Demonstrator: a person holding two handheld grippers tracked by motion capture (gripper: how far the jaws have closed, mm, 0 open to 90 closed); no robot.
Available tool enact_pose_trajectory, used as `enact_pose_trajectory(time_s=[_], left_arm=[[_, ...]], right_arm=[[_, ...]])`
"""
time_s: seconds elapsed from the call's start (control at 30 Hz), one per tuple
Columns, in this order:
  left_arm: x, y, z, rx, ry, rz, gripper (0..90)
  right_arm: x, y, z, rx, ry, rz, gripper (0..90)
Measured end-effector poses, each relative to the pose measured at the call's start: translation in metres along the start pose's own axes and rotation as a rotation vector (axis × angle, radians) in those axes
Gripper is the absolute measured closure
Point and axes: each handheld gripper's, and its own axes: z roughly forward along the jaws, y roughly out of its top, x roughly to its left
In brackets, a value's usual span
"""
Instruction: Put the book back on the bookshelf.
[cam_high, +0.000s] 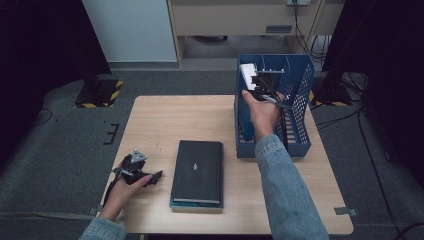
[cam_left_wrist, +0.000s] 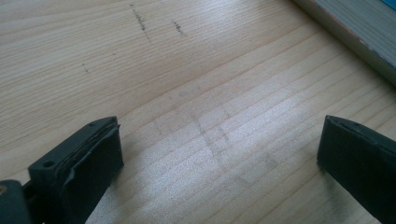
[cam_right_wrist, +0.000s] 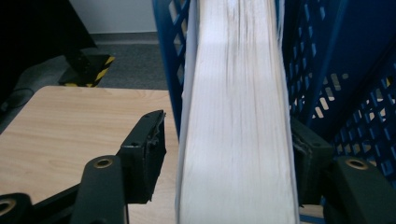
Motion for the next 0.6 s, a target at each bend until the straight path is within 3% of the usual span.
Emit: enact_pose_trajectory(time_s=[0.23, 0.6], left_arm=[[0.0, 0.0, 0.0, -0.001, 0.002, -0.002, 0.0], [0.0, 0.0, 0.0, -0.002, 0.001, -0.001, 0.0]], right_arm=[[0.002, -0.012, -0.01, 0.006, 0.018, -0.024, 36.8], [0.015, -0.015, -0.013, 0.015, 0.058, -0.044, 35.4]])
